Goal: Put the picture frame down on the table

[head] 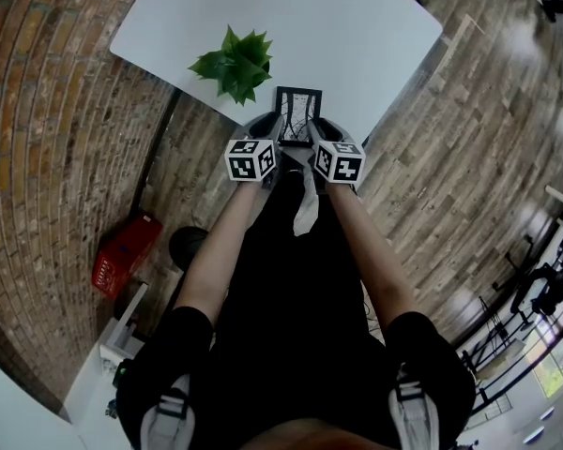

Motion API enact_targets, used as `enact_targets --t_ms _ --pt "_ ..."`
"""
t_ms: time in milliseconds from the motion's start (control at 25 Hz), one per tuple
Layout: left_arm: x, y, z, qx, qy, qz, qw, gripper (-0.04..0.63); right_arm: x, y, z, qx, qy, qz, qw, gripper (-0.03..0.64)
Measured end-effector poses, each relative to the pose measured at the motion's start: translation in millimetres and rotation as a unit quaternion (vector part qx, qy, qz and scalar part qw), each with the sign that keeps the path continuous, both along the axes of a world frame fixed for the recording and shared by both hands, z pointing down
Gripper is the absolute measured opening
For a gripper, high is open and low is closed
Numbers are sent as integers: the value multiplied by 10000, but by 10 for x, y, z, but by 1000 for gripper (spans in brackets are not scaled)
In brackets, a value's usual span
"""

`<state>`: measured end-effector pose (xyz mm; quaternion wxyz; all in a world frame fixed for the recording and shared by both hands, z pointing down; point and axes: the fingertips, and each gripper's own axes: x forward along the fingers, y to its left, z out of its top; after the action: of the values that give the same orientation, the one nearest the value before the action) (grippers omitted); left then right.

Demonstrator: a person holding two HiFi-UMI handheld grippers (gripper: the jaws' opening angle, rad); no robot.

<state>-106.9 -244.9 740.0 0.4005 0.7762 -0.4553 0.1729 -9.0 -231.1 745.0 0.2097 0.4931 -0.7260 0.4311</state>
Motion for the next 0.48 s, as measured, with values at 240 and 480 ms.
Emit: enact_targets --t_ms 240,480 --pt "-8 -25 -7 46 0 10 10000 84 -52 -5 -28 158 111 -205 9996 133" --pt "-32 -64 -57 51 216 -56 9997 84 -83 14 -69 367 201 -398 9983 195"
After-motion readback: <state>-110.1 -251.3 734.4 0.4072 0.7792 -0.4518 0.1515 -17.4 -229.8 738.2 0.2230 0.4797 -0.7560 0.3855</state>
